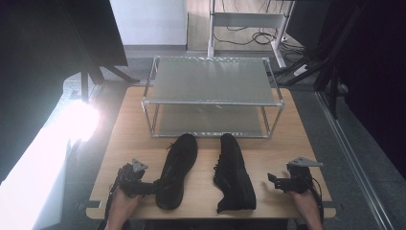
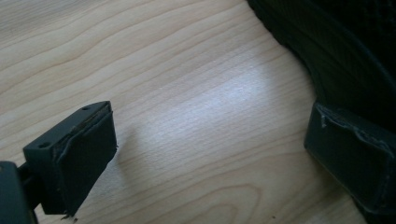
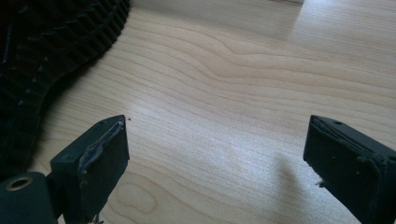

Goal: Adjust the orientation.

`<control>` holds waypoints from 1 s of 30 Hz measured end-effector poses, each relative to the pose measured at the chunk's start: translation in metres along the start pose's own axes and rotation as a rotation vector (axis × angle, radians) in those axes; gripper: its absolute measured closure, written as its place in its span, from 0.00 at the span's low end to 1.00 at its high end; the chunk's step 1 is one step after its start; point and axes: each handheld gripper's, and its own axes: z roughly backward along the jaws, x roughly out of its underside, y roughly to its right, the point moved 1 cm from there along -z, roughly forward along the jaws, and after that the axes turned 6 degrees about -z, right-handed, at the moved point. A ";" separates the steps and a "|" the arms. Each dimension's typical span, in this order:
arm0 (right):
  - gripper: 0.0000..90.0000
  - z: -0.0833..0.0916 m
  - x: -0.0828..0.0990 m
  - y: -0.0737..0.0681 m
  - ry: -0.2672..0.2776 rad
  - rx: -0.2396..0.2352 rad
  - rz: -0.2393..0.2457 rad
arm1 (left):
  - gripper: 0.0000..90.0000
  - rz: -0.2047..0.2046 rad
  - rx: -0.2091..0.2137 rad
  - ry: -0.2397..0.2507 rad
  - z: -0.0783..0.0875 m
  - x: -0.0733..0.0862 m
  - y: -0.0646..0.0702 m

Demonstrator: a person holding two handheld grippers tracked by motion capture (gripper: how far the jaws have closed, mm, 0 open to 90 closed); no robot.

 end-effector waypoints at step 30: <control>0.08 0.002 -0.003 0.000 0.026 -0.002 0.008 | 0.00 -0.034 0.001 0.106 0.005 -0.008 0.016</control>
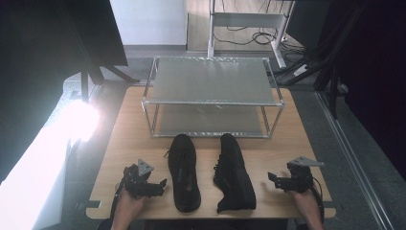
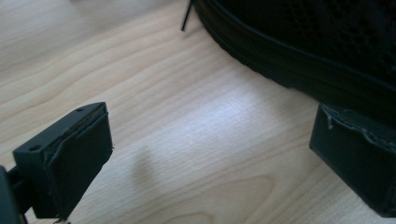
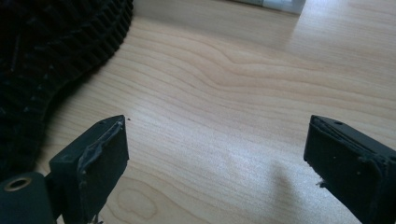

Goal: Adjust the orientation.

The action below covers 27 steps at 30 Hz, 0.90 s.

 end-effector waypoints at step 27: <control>0.02 0.011 -0.046 -0.046 0.031 -0.079 0.082 | 0.00 0.111 0.019 0.067 0.004 0.003 -0.010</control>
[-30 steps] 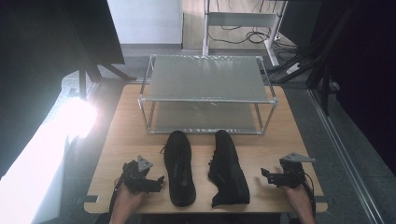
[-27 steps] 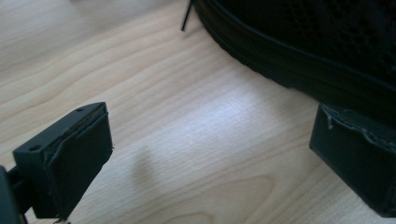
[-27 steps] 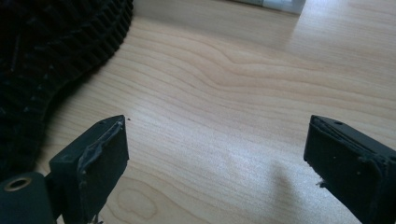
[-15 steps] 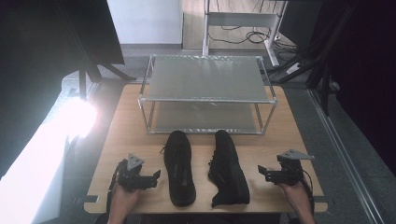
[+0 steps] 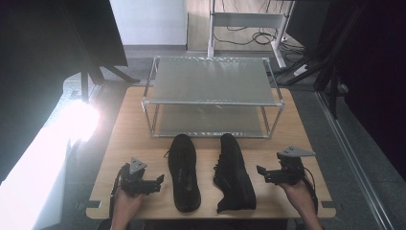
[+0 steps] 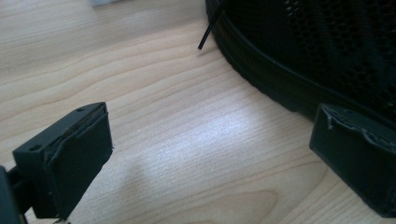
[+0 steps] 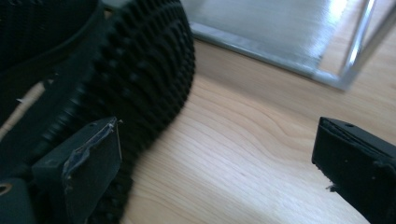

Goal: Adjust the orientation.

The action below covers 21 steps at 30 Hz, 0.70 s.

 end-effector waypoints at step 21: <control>0.03 -0.043 -0.025 -0.065 -0.059 -0.068 0.110 | 0.00 0.021 0.011 -0.036 -0.003 0.002 -0.002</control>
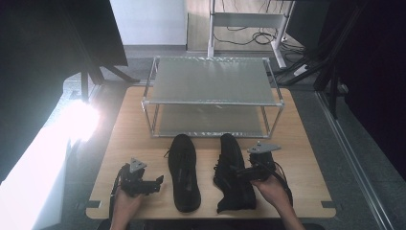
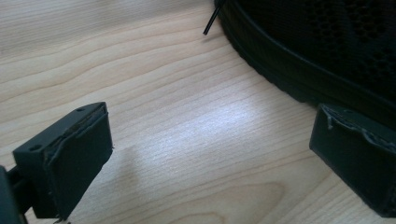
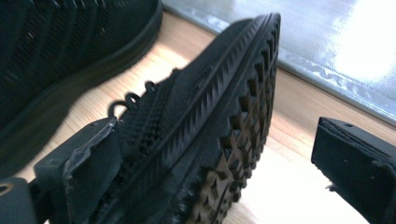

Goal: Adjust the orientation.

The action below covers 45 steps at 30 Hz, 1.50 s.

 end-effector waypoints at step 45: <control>0.17 0.056 0.034 0.075 0.081 0.156 -0.124 | 0.00 -0.017 0.000 -0.009 -0.002 0.000 0.001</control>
